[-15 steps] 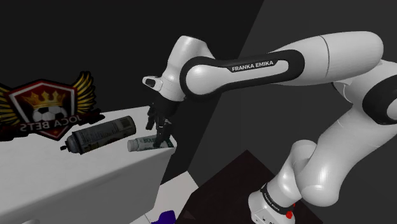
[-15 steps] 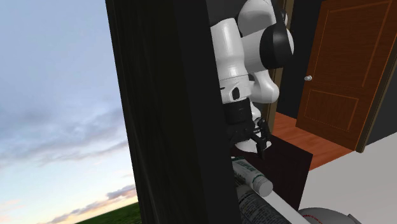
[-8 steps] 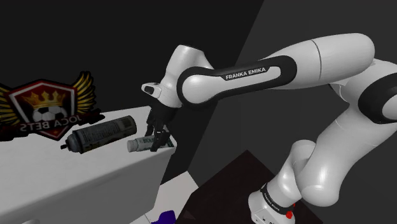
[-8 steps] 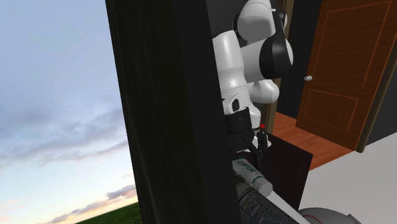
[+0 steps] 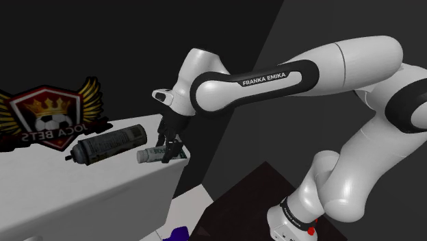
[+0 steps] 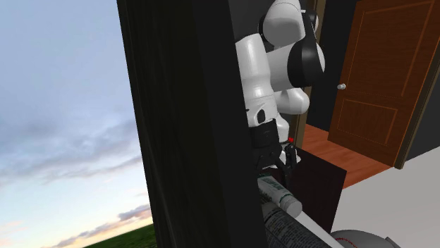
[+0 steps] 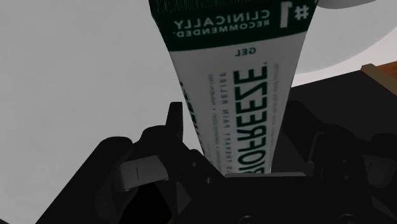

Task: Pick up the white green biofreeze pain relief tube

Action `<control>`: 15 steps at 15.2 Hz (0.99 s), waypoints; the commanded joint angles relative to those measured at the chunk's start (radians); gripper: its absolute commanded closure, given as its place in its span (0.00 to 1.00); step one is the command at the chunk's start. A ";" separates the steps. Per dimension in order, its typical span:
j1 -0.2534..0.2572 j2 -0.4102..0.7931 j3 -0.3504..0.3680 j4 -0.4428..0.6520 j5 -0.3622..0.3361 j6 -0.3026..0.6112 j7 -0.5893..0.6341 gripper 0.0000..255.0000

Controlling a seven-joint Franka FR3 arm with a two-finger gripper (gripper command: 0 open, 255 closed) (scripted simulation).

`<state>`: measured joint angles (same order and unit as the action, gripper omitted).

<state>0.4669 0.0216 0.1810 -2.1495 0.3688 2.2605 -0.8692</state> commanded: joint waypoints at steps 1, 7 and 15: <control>-0.001 -0.006 -0.001 0.006 -0.002 -0.012 0.004 1.00; -0.004 -0.039 -0.004 0.049 -0.015 -0.087 0.027 1.00; -0.008 -0.072 -0.008 0.120 -0.029 -0.187 0.057 1.00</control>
<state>0.4596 -0.0515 0.1735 -2.0470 0.3430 2.0893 -0.8169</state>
